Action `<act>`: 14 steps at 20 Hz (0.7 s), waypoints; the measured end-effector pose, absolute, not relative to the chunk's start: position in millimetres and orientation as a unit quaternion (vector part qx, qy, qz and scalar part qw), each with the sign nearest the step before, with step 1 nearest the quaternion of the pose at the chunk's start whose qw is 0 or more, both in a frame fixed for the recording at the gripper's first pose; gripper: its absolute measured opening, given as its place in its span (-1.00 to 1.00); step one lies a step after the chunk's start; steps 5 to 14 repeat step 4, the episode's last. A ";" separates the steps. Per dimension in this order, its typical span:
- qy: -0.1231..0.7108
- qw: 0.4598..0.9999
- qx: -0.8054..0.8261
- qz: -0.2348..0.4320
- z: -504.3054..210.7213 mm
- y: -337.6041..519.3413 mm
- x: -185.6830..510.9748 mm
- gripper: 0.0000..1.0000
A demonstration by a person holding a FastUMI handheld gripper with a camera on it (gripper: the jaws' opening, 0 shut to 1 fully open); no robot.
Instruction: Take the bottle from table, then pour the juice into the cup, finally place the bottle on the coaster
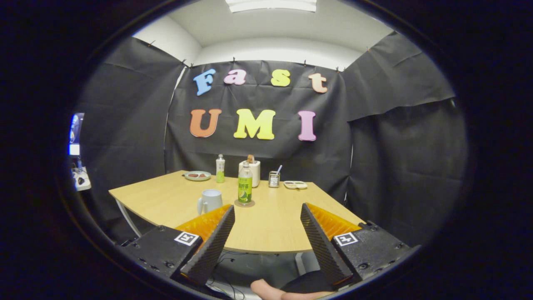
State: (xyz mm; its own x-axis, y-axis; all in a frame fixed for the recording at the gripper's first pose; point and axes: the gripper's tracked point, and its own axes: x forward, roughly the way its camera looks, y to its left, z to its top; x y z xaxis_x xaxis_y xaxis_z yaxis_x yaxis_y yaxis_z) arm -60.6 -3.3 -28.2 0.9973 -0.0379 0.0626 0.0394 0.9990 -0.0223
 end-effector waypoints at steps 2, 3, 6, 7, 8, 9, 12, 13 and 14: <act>-0.028 0.999 -0.015 -0.018 -32.5 -1.7 -59.1 1.00; -0.026 0.999 -0.017 -0.019 -32.7 -1.9 -58.2 1.00; -0.025 0.999 -0.020 -0.019 -33.8 -2.0 -58.3 1.00; -0.025 0.999 -0.020 -0.019 -33.8 -2.0 -58.3 1.00; -0.025 0.999 -0.020 -0.019 -33.8 -2.0 -58.3 1.00; -0.025 0.999 -0.020 -0.019 -33.8 -2.0 -58.3 1.00; -0.025 0.999 -0.020 -0.019 -33.8 -2.0 -58.3 1.00; -0.025 0.999 -0.020 -0.019 -33.8 -2.0 -58.3 1.00; -0.025 0.999 -0.020 -0.019 -33.8 -2.0 -58.3 1.00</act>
